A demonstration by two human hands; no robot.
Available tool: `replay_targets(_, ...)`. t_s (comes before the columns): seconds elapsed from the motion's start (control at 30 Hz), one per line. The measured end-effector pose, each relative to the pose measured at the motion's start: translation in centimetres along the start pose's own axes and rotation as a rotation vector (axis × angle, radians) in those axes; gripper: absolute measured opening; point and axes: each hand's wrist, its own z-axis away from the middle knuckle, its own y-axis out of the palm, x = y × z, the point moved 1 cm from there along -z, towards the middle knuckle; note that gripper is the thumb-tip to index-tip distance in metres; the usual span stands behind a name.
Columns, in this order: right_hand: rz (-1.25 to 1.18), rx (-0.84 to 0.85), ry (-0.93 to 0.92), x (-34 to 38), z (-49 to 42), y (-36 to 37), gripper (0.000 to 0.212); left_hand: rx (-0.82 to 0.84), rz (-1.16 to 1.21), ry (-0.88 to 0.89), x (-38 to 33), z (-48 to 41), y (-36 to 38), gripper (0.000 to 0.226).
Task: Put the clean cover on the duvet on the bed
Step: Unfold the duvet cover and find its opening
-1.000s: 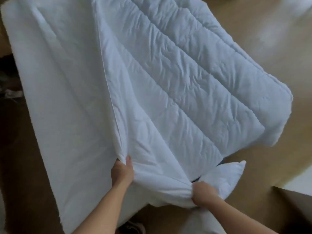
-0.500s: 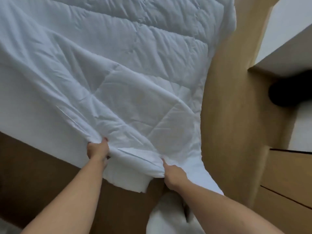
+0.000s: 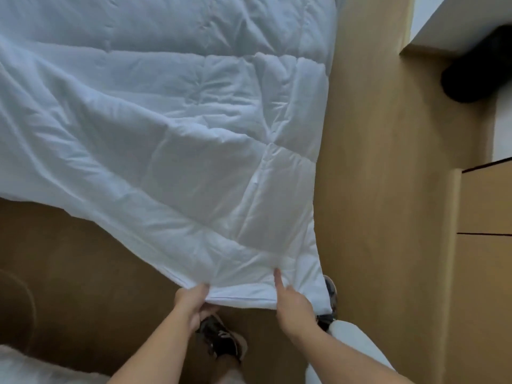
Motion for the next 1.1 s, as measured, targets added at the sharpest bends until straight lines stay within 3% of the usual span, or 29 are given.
replay_targets(0.07,-0.043,0.023,0.059,0.8,-0.9,0.1,0.09,0.113,0.018,0.06,-1.6,-1.1,-0.3,0.034)
replay_targets(0.13,0.028,-0.033,0.041,2.9,-1.7,-0.5,0.083,0.148,0.214,0.184,-5.4,-2.7,-1.1,0.041)
replay_targets(0.2,0.167,-0.354,-0.102,5.6,-2.2,-0.3,0.071,0.163,0.396,0.257,-9.9,-4.8,-2.2,0.041)
replay_targets(0.27,0.179,-0.605,-0.274,9.8,-2.9,-0.5,0.075,0.153,0.387,0.239,-11.5,-7.6,-3.5,0.037)
replay_targets(0.33,0.089,-0.725,-0.396,14.3,-4.6,-1.0,0.078,0.077,0.259,0.177,-9.1,-9.5,-4.6,0.034)
replay_targets(0.4,0.071,-0.802,-0.38,18.6,-6.0,-2.0,0.08,0.039,0.168,0.125,-5.0,-10.0,-5.9,0.028)
replay_targets(0.5,0.177,-0.655,-0.179,23.4,-7.8,-3.5,0.079,0.124,0.044,0.161,-3.1,-9.6,-7.8,0.018)
replay_targets(0.57,0.273,-0.543,-0.042,25.2,-9.0,-4.2,0.07,0.203,0.114,0.273,-6.4,-9.8,-8.7,0.022)
replay_targets(0.63,0.342,-0.569,0.009,26.6,-10.2,-5.2,0.044,0.26,0.331,0.376,-12.7,-10.7,-9.9,0.037)
replay_targets(0.7,0.32,-0.543,-0.008,27.2,-11.7,-6.4,0.02,0.173,0.483,0.429,-19.5,-11.9,-12.0,0.06)
replay_targets(0.73,0.276,-0.496,-0.035,27.2,-12.5,-6.9,0.014,0.1,0.461,0.476,-22.0,-12.3,-13.1,0.062)
replay_targets(0.8,0.225,-0.379,-0.084,26.4,-13.1,-7.1,0.013,-0.04,0.294,0.604,-24.0,-13.0,-14.6,0.045)
replay_targets(0.87,0.264,-0.255,-0.115,25.5,-12.1,-7.0,0.016,-0.134,0.128,0.543,-21.9,-14.0,-15.5,0.033)
replay_targets(0.93,0.332,-0.066,-0.135,25.6,-10.8,-7.6,0.021,-0.088,0.053,0.41,-18.2,-14.4,-17.1,0.028)
replay_targets(1.0,0.369,0.085,-0.154,27.3,-10.4,-10.1,0.021,0.007,-0.045,0.431,-18.0,-13.4,-18.9,0.029)
replay_targets(1.07,0.196,-0.021,-0.233,31.4,-10.9,-14.1,0.024,0.022,0.046,0.535,-23.0,-13.0,-20.5,0.064)
replay_targets(1.1,0.095,-0.247,-0.31,34.1,-11.6,-16.3,0.034,0.006,0.148,0.567,-26.5,-13.2,-21.3,0.089)
